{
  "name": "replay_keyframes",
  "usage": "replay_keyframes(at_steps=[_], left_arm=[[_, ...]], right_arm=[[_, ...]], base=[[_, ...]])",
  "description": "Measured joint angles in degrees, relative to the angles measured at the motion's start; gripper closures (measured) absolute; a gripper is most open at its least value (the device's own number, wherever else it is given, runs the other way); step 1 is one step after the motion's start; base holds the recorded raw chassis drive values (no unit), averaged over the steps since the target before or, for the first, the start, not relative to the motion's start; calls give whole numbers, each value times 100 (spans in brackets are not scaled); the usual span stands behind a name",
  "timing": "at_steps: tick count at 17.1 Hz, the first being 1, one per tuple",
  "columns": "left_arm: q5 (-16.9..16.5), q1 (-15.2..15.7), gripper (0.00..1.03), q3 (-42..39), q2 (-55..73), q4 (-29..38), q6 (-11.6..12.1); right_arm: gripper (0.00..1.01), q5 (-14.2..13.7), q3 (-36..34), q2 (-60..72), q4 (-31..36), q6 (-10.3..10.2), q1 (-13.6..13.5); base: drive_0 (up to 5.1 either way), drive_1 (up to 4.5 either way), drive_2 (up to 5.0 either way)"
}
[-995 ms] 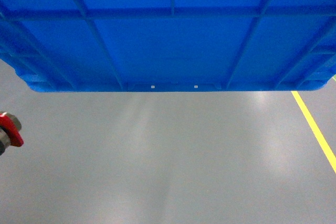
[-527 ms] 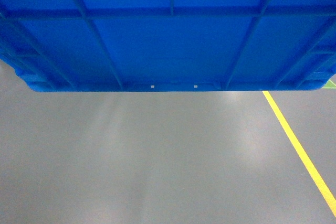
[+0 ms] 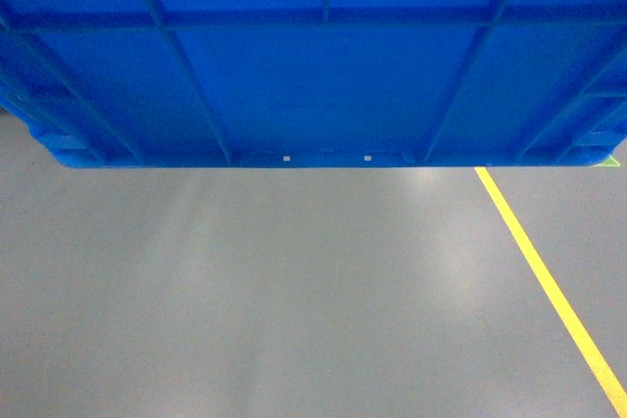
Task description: Place box next to blue box on left shelf
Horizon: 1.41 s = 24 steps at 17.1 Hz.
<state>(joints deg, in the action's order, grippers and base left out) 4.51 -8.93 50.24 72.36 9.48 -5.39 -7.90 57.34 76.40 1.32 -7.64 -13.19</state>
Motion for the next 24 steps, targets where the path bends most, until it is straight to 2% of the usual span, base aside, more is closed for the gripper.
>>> replay_keyframes(at_steps=[24], left_arm=[[-2,2,97,0,0,-4,2]], right_arm=[[94,0,0,0,-9,4,-2]], base=[[-8,410,-426]])
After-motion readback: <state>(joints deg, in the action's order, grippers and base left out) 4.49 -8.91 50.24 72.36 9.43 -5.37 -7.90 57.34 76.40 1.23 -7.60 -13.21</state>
